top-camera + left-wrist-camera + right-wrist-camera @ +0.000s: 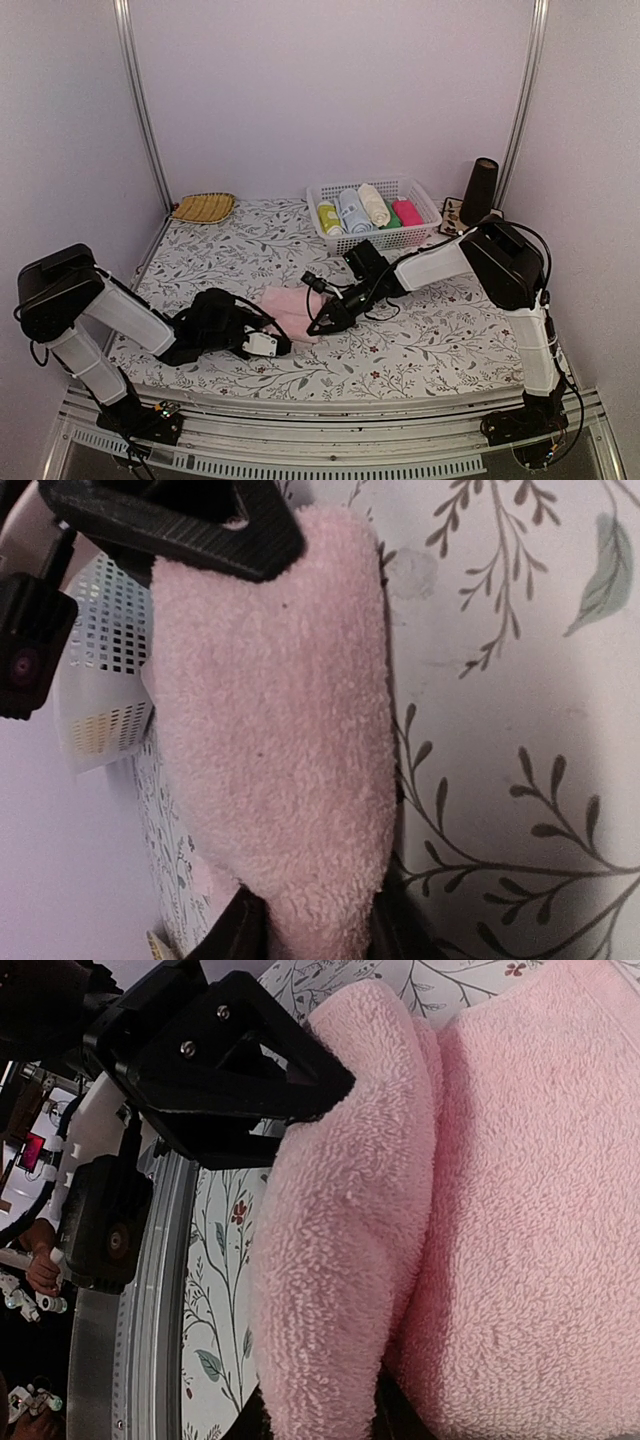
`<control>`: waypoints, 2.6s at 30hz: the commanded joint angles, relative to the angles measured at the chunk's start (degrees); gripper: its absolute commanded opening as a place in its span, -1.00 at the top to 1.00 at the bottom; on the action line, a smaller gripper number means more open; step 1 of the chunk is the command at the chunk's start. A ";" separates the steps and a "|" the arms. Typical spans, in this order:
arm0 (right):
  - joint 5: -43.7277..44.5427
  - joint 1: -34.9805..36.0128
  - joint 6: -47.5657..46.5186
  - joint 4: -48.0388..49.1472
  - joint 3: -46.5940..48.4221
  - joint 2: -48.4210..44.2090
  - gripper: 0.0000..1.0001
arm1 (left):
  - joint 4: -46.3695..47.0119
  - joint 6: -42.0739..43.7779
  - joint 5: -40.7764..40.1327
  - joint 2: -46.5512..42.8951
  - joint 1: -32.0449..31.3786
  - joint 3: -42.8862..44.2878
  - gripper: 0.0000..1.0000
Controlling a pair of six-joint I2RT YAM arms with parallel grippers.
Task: Roll the towels
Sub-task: Roll the towel at the center of the board.
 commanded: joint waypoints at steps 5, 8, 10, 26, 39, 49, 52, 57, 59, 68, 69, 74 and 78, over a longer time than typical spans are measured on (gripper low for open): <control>-1.17 -0.37 -0.84 -6.30 1.23 2.41 0.47 | -4.39 -0.21 -1.43 3.55 -0.45 2.56 0.73; -0.02 -0.39 -1.89 -7.83 1.22 1.52 0.39 | -8.24 -0.77 -0.42 3.48 -0.36 3.79 1.00; 1.17 -0.46 -3.14 -8.93 0.74 0.11 0.29 | -13.00 -1.54 1.03 3.16 -0.25 5.39 1.00; 29.19 1.45 -21.63 4.20 -24.03 -28.56 -0.34 | -62.09 -9.38 21.19 7.27 4.57 31.87 1.00; 55.51 15.36 -53.80 39.64 -42.01 -29.66 -0.38 | -84.54 -7.41 30.78 22.15 8.94 50.42 0.97; 59.99 15.74 -72.47 48.80 -40.45 -20.89 -0.46 | -90.51 -5.89 32.06 27.90 10.47 55.98 0.93; 61.18 15.72 -75.87 49.00 -38.54 -18.28 -0.47 | -91.99 -5.49 32.00 29.46 11.01 57.53 0.93; 61.29 15.70 -79.14 50.45 -36.73 -15.93 -0.47 | -93.78 -5.10 31.63 31.19 11.21 59.13 0.93; 61.96 15.73 -80.36 51.06 -35.90 -14.70 -0.47 | -93.92 -4.76 31.59 31.13 11.34 58.89 0.92; 63.39 15.15 -80.98 51.84 -32.25 -10.13 -0.14 | -93.99 -3.42 31.39 30.81 11.69 57.82 0.92; 63.23 15.13 -80.68 50.81 -31.88 -10.23 0.03 | -93.85 -3.31 31.27 30.59 11.73 57.52 0.91; 61.51 14.86 -76.13 42.31 -29.28 -11.66 0.51 | -91.97 -3.47 30.16 29.21 12.12 56.51 0.65; 58.66 14.55 -71.91 37.34 -28.49 -13.29 0.55 | -86.26 -4.46 29.39 23.81 13.05 52.73 0.03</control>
